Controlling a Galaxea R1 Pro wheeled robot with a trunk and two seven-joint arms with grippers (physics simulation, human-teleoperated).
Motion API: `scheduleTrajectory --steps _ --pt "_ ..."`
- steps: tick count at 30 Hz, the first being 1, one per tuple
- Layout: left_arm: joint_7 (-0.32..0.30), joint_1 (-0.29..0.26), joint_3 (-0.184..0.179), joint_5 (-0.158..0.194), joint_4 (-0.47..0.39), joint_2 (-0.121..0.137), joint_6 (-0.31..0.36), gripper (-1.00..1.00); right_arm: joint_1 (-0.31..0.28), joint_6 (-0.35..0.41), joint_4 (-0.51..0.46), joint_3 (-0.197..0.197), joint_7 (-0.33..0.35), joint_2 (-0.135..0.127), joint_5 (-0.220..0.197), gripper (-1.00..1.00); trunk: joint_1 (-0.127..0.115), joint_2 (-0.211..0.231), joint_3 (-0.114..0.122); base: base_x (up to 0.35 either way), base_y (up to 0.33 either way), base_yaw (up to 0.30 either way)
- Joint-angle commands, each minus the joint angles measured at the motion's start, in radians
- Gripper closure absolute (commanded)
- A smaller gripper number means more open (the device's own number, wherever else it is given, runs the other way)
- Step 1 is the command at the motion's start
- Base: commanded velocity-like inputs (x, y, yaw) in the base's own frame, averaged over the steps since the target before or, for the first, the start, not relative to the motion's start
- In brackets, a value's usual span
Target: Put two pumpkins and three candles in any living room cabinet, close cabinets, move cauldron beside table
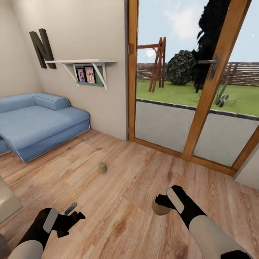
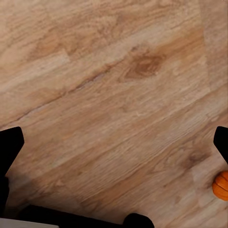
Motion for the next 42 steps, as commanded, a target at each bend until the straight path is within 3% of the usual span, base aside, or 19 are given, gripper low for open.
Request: scheduleTrajectory --steps 1,18,42 --pt "0.001 0.0 0.0 0.0 0.0 0.0 0.0 -1.0 0.0 0.0 0.0 0.0 0.0 0.0 0.0 1.0 0.0 0.0 0.0 0.0 0.0 0.0" --pt "0.003 -0.002 -0.001 0.0 0.0 0.003 0.003 -1.0 0.0 -0.001 0.0 0.001 0.0 0.006 0.0 1.0 0.0 0.0 0.0 0.098 0.0 0.099" --pt "0.003 -0.002 0.0 0.0 -0.001 0.003 0.002 -1.0 0.0 -0.001 0.0 0.003 0.001 0.014 0.0 1.0 0.0 0.0 0.0 0.09 0.016 0.003"
